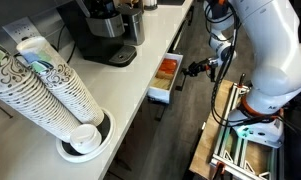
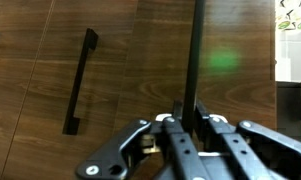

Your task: Open the top drawer

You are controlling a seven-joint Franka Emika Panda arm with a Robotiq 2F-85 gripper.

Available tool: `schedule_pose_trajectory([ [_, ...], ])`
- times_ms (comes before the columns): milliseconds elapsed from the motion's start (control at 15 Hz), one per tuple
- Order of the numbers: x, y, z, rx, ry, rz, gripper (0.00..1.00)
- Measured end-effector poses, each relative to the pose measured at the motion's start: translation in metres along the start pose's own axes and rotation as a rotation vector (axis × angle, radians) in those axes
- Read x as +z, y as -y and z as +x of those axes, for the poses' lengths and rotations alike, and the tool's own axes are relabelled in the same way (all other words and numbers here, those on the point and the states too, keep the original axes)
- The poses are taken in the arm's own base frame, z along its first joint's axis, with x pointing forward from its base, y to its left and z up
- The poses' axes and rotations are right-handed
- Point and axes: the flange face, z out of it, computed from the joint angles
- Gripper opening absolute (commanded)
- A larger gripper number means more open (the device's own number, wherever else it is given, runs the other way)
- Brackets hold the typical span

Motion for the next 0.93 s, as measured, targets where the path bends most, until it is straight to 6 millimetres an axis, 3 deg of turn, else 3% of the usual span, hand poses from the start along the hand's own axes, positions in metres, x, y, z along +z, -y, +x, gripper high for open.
schedule_pose_trajectory([
  [400, -0.009, -0.002, -0.002, 0.008, -0.002, -0.002, 0.05],
  [467, -0.009, -0.002, -0.002, 0.009, -0.001, -0.002, 0.35],
  [933, -0.027, 0.003, 0.01, 0.0, -0.022, -0.018, 0.87],
])
